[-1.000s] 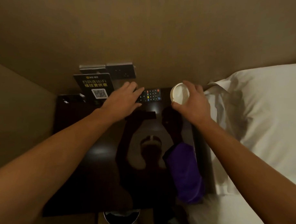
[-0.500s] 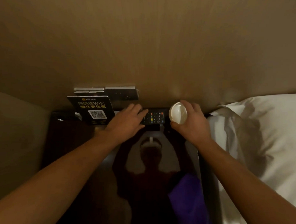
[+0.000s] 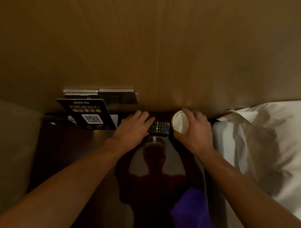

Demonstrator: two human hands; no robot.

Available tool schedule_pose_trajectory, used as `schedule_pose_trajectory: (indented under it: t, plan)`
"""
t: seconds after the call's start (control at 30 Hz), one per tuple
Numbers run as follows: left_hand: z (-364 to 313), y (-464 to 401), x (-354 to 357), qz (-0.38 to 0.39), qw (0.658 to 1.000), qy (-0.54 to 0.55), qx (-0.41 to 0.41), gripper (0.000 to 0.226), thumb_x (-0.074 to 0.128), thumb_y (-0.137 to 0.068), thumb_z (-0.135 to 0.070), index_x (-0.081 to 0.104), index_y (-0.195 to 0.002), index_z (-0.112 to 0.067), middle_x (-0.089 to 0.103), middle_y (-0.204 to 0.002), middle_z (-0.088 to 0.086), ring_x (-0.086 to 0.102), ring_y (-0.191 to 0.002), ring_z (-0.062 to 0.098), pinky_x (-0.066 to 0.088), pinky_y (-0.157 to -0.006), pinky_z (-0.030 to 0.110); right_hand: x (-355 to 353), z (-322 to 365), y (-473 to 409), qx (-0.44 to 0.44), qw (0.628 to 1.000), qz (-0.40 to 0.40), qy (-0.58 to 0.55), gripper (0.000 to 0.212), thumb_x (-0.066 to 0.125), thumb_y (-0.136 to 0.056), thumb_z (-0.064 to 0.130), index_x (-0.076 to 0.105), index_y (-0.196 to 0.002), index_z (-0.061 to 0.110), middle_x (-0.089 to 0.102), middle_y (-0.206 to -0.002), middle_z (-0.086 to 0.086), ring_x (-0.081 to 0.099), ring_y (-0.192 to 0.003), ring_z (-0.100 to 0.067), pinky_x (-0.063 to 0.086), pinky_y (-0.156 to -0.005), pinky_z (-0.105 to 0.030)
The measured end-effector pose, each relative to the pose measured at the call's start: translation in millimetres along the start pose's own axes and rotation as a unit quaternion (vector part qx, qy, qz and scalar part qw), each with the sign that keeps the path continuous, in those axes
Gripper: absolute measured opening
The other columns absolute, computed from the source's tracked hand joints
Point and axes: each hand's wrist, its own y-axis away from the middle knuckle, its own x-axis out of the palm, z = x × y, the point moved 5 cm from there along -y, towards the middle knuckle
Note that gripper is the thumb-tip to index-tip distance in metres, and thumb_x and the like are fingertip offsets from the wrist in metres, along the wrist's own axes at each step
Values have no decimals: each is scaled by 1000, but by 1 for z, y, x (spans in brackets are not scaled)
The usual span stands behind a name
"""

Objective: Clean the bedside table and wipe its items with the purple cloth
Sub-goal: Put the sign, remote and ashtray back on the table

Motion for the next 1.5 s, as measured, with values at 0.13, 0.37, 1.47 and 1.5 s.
schedule_pose_trajectory:
  t: [0.13, 0.37, 1.47, 1.5]
  plan:
    - [10, -5, 9, 9, 1000, -6, -17, 65, 62, -96, -34, 36, -153, -13, 46, -135, 8, 45, -120, 26, 47, -91, 38, 8, -4, -3, 0, 1000, 2, 15, 87, 82, -68, 46, 50, -146, 25, 57, -133, -9, 54, -120, -35, 45, -98, -48]
    - [20, -14, 21, 20, 999, -9, -46, 66, 62, -96, -36, 37, -153, -16, 45, -133, 7, 44, -120, 26, 47, -92, 38, 19, -5, -4, -8, 1000, -7, 29, 88, 83, -65, 45, 51, -143, 21, 60, -129, -9, 55, -116, -35, 45, -94, -47]
    - [7, 1, 1, -37, 999, 3, -33, 64, 63, -94, -31, 40, -151, -12, 41, -151, 10, 41, -135, 29, 37, -109, 41, 16, 2, -2, 9, 1000, 7, 19, 91, 81, -72, 51, 45, -148, 15, 50, -144, -12, 50, -128, -37, 47, -97, -52]
    - [7, 1, 1, -40, 999, 3, -31, 64, 63, -93, -31, 41, -150, -12, 41, -151, 10, 41, -135, 29, 37, -109, 41, 17, 2, -4, 8, 1000, 9, 15, 92, 81, -72, 52, 44, -148, 16, 49, -145, -12, 50, -129, -37, 47, -97, -52]
